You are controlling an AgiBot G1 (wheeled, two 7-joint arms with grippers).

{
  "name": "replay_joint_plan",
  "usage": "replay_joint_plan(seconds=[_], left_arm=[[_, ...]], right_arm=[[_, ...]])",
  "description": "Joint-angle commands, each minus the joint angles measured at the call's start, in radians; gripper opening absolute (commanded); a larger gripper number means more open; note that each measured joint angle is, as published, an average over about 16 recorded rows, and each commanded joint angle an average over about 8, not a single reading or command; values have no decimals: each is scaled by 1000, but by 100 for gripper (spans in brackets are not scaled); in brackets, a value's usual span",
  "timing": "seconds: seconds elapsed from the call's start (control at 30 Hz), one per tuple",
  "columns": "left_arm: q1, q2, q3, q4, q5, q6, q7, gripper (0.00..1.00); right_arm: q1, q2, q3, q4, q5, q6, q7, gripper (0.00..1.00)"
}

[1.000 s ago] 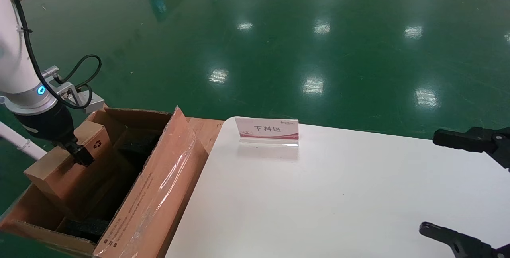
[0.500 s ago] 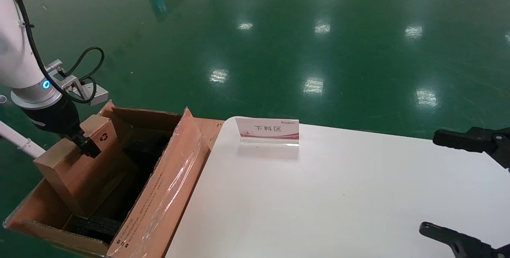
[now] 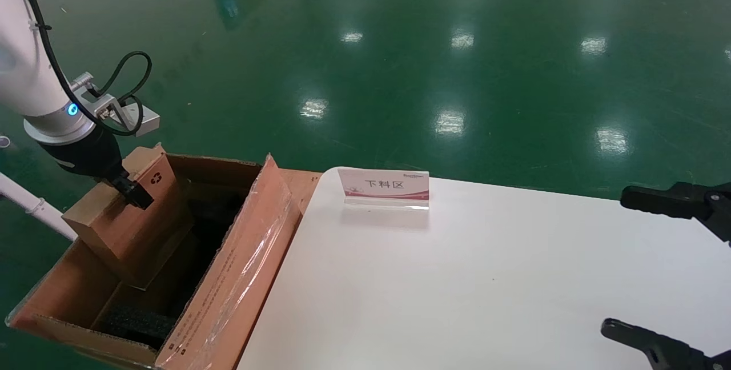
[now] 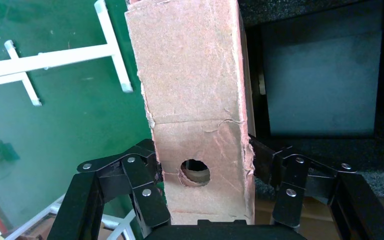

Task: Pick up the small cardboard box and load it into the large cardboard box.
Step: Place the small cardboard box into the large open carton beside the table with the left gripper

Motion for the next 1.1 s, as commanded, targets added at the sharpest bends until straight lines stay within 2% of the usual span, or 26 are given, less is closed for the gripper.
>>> replay_joint_plan(seconds=[0.03, 1.0, 1.07, 1.1], left_arm=[[-1, 1, 2, -2, 3, 6, -3, 0], [90, -15, 4, -9, 5, -32, -51, 0], [91, -16, 3, -9, 5, -33, -50, 5], [92, -17, 3, -9, 5, -34, -50, 14]], right_arm=[[0, 0, 0, 0, 0, 0, 0, 100], [0, 1, -2, 0, 1, 1, -1, 100], [0, 1, -2, 0, 1, 1, -1, 100], [0, 1, -2, 0, 1, 1, -1, 100]])
